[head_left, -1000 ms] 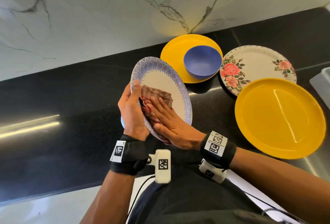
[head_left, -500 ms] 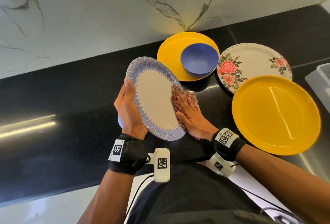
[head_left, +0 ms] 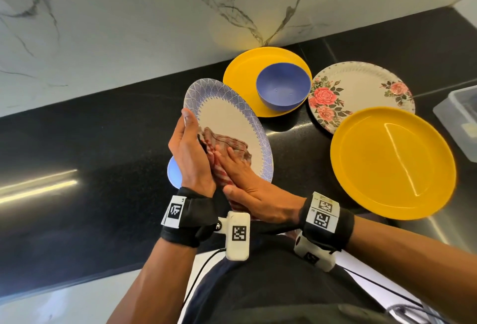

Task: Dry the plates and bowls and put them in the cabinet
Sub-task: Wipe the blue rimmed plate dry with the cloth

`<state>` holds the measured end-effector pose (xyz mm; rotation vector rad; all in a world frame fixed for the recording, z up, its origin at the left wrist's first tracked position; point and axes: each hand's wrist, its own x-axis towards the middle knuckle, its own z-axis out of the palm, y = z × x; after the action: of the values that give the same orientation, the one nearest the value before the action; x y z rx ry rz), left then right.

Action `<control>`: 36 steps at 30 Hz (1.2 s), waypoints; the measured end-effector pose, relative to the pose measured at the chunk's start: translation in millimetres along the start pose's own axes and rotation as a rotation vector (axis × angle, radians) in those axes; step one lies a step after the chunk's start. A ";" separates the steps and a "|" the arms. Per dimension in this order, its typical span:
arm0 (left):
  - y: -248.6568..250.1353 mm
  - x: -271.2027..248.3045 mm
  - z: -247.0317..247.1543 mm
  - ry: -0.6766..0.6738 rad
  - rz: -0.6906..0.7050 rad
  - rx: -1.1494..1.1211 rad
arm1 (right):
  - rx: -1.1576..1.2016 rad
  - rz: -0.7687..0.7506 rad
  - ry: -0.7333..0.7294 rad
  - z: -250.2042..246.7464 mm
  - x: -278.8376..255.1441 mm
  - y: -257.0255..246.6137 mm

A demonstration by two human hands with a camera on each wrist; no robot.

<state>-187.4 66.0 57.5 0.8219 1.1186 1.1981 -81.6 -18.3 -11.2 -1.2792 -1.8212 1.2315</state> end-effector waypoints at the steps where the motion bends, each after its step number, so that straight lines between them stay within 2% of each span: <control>1: -0.5 -1.3 -1.0 0.002 -0.007 0.000 | -0.014 -0.004 -0.004 0.6 -2.7 3.2; 6: 0.4 -4.0 -7.9 0.039 -0.016 0.017 | -0.153 0.026 -0.065 0.6 -22.1 37.5; 11: 7.0 -0.7 -10.7 0.032 -0.005 0.064 | -0.280 0.215 -0.086 -8.5 -46.6 82.8; 14: 9.2 1.6 -10.2 0.044 -0.022 0.075 | -0.286 0.286 -0.101 -14.7 -51.7 90.1; 18: 9.2 3.2 -11.8 0.067 -0.045 0.052 | -0.256 0.221 -0.035 -7.8 -50.8 87.0; 21: 8.0 1.7 -10.1 0.093 -0.045 0.030 | -0.308 0.065 0.022 -1.1 -47.1 75.7; 24: 5.8 2.5 -8.7 0.111 -0.057 0.001 | -0.396 -0.076 0.160 5.2 -43.2 57.6; 29: 4.1 12.4 -10.1 0.166 -0.036 0.025 | -0.613 -0.279 0.556 13.5 -41.4 43.4; 32: 7.4 16.3 -14.5 0.163 -0.050 0.130 | -0.618 -0.373 0.702 6.7 -45.6 37.3; 36: 12.1 12.9 -15.6 0.063 -0.064 0.394 | -0.608 -0.410 0.859 -23.6 -49.7 21.9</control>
<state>-205.9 80.0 61.7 1.0418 1.4479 0.9681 -35.0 -53.8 -19.8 -1.3339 -1.6710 -0.1440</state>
